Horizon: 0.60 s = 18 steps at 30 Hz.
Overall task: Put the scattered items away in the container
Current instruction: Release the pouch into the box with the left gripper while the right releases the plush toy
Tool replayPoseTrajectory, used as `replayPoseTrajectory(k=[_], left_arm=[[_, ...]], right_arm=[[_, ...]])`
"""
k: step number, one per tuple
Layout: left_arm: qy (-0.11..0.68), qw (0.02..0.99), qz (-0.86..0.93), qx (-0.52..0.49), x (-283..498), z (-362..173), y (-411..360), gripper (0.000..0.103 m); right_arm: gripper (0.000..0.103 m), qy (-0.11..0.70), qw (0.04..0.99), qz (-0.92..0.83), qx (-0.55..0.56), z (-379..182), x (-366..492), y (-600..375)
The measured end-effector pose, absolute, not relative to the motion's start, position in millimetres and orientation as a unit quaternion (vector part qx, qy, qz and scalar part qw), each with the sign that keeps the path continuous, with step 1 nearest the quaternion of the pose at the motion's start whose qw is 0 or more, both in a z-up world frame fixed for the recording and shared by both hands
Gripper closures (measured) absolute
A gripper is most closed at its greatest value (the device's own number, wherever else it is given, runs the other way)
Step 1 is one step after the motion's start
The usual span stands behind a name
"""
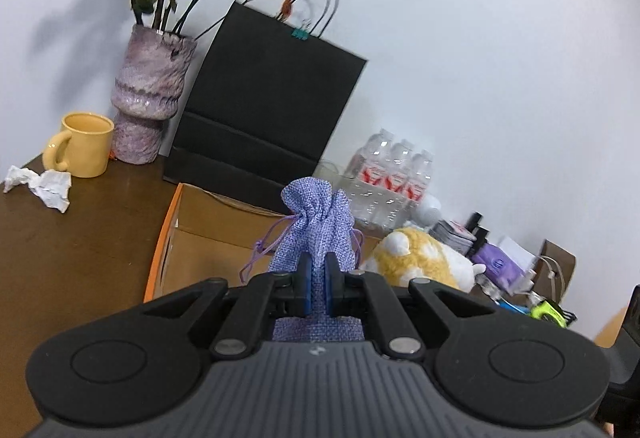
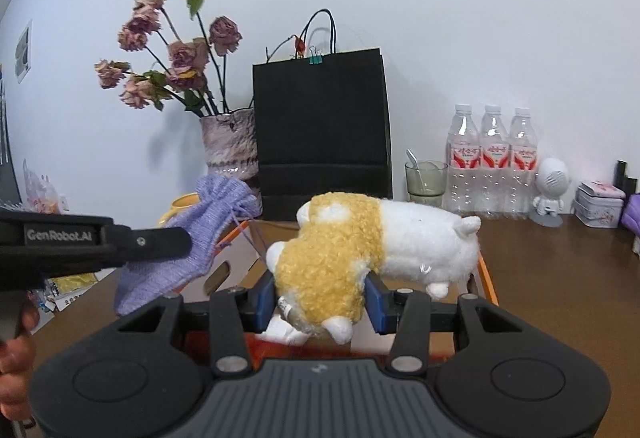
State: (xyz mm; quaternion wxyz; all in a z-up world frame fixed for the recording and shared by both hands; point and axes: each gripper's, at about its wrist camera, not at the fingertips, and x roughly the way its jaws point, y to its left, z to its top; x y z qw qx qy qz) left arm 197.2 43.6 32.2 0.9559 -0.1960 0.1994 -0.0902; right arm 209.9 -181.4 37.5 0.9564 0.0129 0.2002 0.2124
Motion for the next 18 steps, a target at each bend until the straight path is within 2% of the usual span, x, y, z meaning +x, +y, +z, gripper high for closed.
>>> replayPoseTrajectory(k=[8, 15, 16, 18], left_arm=[[0.233, 0.945, -0.076, -0.217, 279.5, 0.7, 50.3, 0.096], [0.256, 0.945, -0.058, -0.195, 310.7, -14.4, 47.9, 0.094], [0.260, 0.944, -0.055, -0.193, 312.8, -16.4, 47.8, 0.091], [0.275, 0.941, -0.047, -0.191, 316.9, -21.1, 47.6, 0.071]], right_arm=[[0.059, 0.234, 0.946, 0.224, 0.013, 15.7, 296.7, -157.1], [0.058, 0.270, 0.938, 0.218, -0.008, -8.4, 332.6, -151.3], [0.057, 0.275, 0.937, 0.214, -0.009, -11.8, 335.5, -152.6], [0.052, 0.286, 0.934, 0.212, -0.008, -16.5, 340.6, -156.2]])
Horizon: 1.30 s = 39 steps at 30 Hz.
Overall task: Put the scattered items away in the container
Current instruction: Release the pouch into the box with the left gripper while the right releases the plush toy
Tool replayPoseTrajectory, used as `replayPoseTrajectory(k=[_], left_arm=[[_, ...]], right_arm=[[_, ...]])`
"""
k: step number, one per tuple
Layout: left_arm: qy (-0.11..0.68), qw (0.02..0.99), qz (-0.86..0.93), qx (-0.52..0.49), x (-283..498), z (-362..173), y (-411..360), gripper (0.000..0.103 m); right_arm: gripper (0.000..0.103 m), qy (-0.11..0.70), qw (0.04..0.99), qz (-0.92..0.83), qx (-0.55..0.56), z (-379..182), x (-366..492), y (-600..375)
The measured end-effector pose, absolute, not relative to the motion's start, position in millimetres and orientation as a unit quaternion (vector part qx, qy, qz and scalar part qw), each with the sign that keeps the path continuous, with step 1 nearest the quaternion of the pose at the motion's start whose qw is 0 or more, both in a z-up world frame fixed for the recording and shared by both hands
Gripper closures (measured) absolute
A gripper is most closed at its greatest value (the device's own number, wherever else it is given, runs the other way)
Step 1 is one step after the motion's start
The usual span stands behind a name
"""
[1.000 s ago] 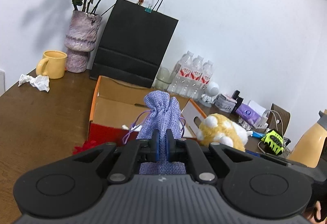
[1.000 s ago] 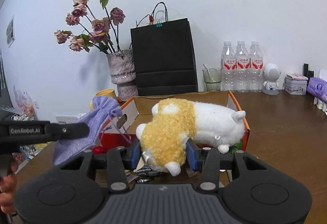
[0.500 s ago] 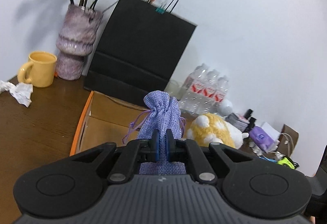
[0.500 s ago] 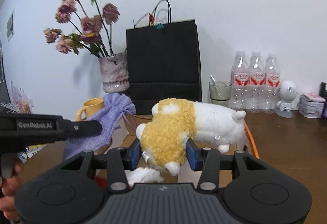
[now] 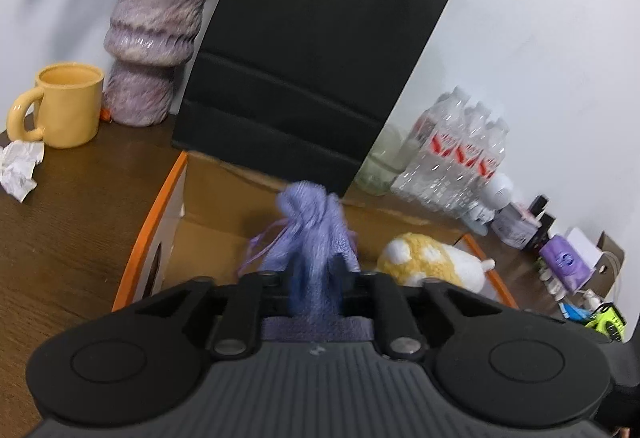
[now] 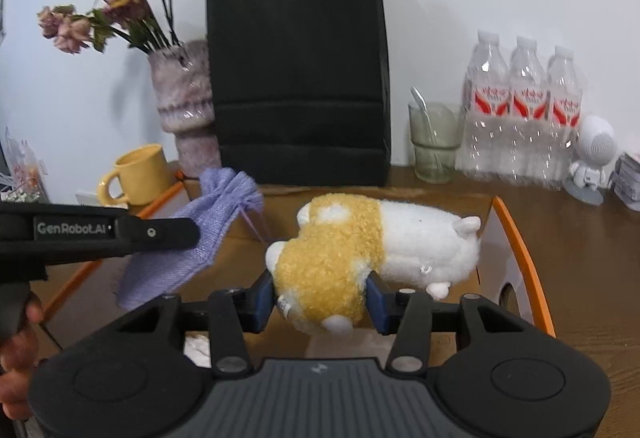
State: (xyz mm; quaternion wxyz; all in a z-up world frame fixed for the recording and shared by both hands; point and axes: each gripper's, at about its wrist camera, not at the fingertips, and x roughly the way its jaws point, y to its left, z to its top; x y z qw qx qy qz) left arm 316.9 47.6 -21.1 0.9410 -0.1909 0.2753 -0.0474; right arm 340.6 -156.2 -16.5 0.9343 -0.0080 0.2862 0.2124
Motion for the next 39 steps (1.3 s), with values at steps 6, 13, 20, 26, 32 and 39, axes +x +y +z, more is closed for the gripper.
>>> replayPoseTrajectory(k=[6, 13, 20, 26, 32, 39], left_arm=[[0.290, 0.940, -0.042, -0.172, 315.9, -20.0, 39.4, 0.000], [0.296, 0.946, -0.013, -0.133, 314.4, -17.9, 33.4, 0.000], [0.302, 0.944, -0.010, -0.130, 316.3, -19.3, 32.6, 0.000], [0.304, 0.945, -0.009, -0.123, 314.6, -19.5, 30.2, 0.000], [0.297, 0.946, -0.010, -0.126, 303.0, -8.2, 27.4, 0.000], [0.274, 0.955, -0.010, -0.111, 271.0, 14.8, 20.7, 0.000]], right_arm=[[0.004, 0.296, 0.933, 0.193, -0.065, -18.0, 340.1, -152.8], [0.004, 0.325, 0.925, 0.189, -0.062, -23.3, 344.6, -153.8], [0.004, 0.326, 0.926, 0.182, -0.048, -21.4, 346.8, -159.4], [0.004, 0.330, 0.926, 0.178, -0.038, -19.4, 349.0, -162.6], [0.004, 0.327, 0.928, 0.178, -0.032, -9.8, 340.5, -164.2], [0.004, 0.303, 0.935, 0.182, -0.033, 12.9, 308.0, -172.5]])
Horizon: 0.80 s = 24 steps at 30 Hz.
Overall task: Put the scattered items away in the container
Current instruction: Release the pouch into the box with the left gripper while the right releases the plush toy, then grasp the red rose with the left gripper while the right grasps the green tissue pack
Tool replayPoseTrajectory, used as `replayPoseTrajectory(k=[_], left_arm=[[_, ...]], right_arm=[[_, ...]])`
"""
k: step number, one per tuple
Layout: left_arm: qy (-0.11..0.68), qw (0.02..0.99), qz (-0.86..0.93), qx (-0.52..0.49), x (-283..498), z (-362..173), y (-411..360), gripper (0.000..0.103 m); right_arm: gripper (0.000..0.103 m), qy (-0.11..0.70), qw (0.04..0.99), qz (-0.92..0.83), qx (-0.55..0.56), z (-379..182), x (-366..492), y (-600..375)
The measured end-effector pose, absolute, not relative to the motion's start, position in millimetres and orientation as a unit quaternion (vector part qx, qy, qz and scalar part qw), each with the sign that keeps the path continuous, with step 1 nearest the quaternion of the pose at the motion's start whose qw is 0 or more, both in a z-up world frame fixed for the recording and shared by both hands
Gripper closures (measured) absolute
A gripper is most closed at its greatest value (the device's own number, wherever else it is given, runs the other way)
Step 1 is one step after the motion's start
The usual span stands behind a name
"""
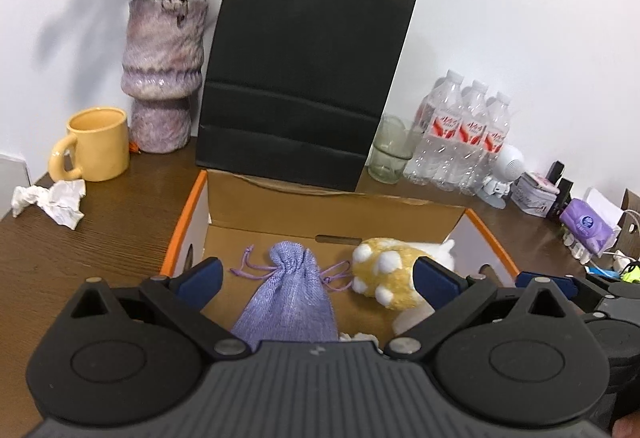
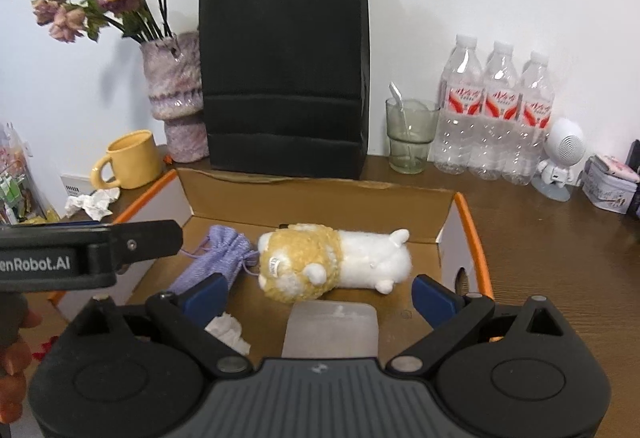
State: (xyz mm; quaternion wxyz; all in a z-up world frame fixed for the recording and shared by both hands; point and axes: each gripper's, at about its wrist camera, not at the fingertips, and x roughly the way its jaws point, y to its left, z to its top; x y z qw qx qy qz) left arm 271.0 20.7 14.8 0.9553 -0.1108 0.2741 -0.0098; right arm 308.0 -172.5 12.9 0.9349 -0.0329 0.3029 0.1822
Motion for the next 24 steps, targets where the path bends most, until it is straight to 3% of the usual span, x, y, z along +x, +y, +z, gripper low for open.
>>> replayPoseTrajectory(k=[11, 24], left_arm=[[0.257, 0.962, 0.004, -0.091, 194.6, 31.0, 43.3, 0.000], [0.320, 0.943, 0.044, -0.081, 163.6, -30.0, 79.0, 0.000]], right_arm=[[0.004, 0.266, 0.949, 0.165, -0.032, 33.6, 235.3, -236.4], [0.004, 0.331, 0.935, 0.125, -0.024, -40.3, 207.6, -278.0]])
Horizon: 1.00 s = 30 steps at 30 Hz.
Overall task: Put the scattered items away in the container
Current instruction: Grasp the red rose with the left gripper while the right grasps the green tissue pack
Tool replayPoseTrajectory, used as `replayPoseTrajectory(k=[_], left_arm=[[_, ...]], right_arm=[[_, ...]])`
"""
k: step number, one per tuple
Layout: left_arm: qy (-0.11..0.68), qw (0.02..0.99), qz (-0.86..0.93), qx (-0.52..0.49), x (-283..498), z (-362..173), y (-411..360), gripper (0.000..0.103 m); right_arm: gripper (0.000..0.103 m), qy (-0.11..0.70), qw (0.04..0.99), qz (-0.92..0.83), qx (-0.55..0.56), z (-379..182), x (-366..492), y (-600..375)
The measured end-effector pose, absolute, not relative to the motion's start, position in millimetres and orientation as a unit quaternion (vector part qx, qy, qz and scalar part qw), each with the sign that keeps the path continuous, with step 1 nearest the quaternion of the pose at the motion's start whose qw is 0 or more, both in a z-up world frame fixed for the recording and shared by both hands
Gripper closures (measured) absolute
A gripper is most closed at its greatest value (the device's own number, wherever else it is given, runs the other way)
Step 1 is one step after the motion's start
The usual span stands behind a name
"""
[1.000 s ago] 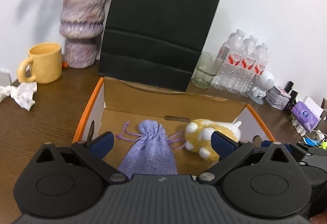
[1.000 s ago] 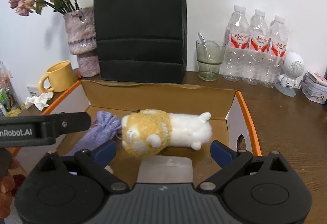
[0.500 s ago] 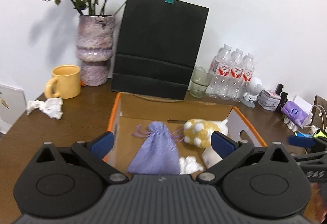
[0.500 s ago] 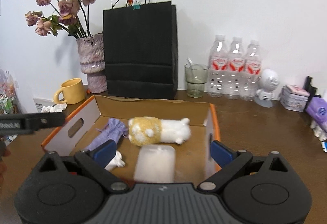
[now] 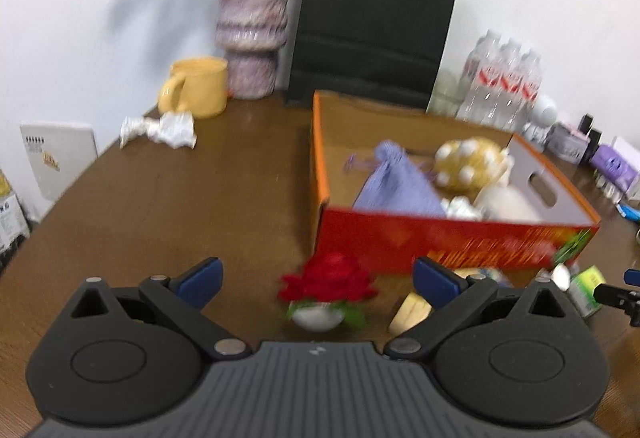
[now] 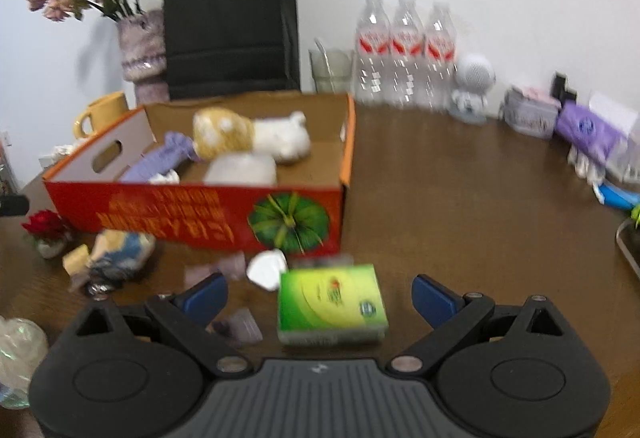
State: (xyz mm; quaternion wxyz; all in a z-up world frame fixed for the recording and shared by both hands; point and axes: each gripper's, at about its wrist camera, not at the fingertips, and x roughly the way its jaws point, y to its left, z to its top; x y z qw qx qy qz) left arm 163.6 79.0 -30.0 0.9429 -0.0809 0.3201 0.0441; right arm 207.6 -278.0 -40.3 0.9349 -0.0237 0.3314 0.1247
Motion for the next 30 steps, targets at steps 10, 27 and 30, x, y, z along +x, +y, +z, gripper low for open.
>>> replayPoseTrajectory(k=[10, 27, 30], left_arm=[[0.342, 0.934, 0.063, -0.076, 188.0, -60.8, 76.5, 0.001], [0.294, 0.951, 0.038, -0.088, 151.4, -40.9, 78.2, 0.058], [0.280, 0.956, 0.030, -0.085, 141.1, -29.1, 75.1, 0.058]], right_arm=[[0.014, 0.354, 0.928, 0.111, -0.019, -65.7, 227.5, -278.5], [0.041, 0.298, 0.946, 0.125, -0.014, -37.6, 193.6, -280.4], [0.041, 0.288, 0.948, 0.132, -0.013, -27.9, 186.0, -279.2]])
